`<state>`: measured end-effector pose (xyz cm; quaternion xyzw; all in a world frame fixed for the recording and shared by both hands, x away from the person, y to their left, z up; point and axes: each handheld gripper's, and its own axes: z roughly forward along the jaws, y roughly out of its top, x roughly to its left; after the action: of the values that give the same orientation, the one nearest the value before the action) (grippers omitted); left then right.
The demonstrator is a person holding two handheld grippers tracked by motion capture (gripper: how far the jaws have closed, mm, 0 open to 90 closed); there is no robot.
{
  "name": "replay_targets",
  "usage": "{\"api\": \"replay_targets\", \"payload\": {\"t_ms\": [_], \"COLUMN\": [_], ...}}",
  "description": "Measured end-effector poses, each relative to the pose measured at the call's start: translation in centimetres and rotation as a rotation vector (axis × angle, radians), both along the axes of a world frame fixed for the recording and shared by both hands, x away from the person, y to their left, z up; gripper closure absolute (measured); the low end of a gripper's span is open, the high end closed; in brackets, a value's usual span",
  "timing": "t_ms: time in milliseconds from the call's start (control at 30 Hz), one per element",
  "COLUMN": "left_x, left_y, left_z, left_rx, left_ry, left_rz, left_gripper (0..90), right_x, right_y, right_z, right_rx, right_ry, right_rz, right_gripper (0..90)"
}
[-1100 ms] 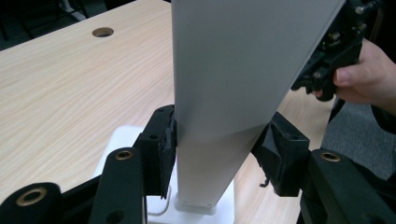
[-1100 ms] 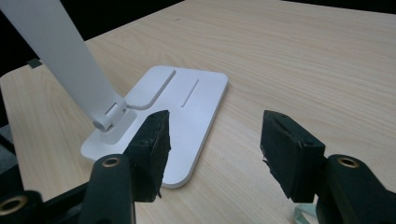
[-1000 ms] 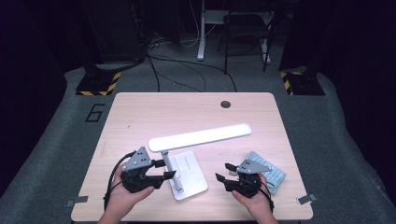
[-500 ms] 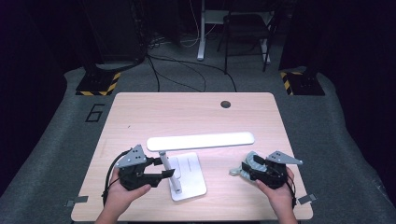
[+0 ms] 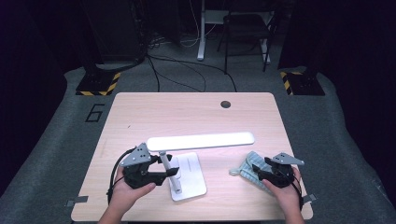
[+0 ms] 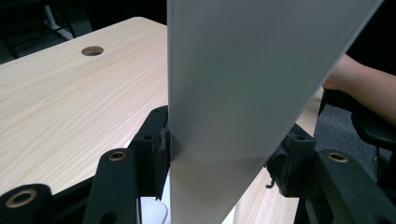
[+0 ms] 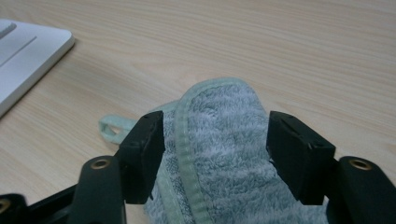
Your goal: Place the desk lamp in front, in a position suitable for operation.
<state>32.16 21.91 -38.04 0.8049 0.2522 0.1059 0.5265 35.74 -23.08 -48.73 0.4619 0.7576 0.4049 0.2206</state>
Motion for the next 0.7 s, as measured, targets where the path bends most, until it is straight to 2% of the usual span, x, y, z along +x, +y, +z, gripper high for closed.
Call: {"api": "replay_targets", "payload": {"t_ms": [67, 167, 233, 433, 467, 533, 600, 700], "left_x": [0.0, 0.0, 0.0, 0.1, 0.1, 0.2, 0.2, 0.3], "left_y": [0.0, 0.0, -0.1, 0.1, 0.1, 0.1, 0.1, 0.0], "left_z": [0.0, 0.0, 0.0, 0.2, 0.3, 0.3, 0.3, 0.3], "left_rx": [0.001, 0.005, -0.002, -0.013, -0.015, -0.016, -0.018, -0.019], "left_ry": [-0.002, -0.003, -0.007, -0.008, -0.007, -0.002, -0.004, 0.001], "left_rz": [0.000, -0.004, -0.002, 0.000, -0.001, -0.007, -0.007, -0.007], "left_gripper": [47.3, 47.2, 47.1, 47.1, 47.0, 47.0, 46.9, 46.8], "right_x": [0.0, 0.0, -0.1, -0.5, -0.5, -0.5, -0.5, -0.7], "right_y": [0.1, 0.1, 0.3, 0.9, 1.0, 1.2, 1.1, 1.4], "right_z": [-0.3, -0.7, -1.0, -1.8, -1.9, -2.3, -2.5, -2.7], "right_rx": [0.001, -0.021, -0.051, -0.078, -0.071, -0.088, -0.108, -0.115], "right_ry": [-0.006, 0.026, 0.029, 0.055, 0.064, 0.094, 0.090, 0.090], "right_rz": [0.003, 0.046, 0.087, 0.162, 0.156, 0.144, 0.161, 0.157], "right_gripper": [38.1, 39.9, 39.8, 36.5, 33.9, 31.9, 31.3, 30.2]}}
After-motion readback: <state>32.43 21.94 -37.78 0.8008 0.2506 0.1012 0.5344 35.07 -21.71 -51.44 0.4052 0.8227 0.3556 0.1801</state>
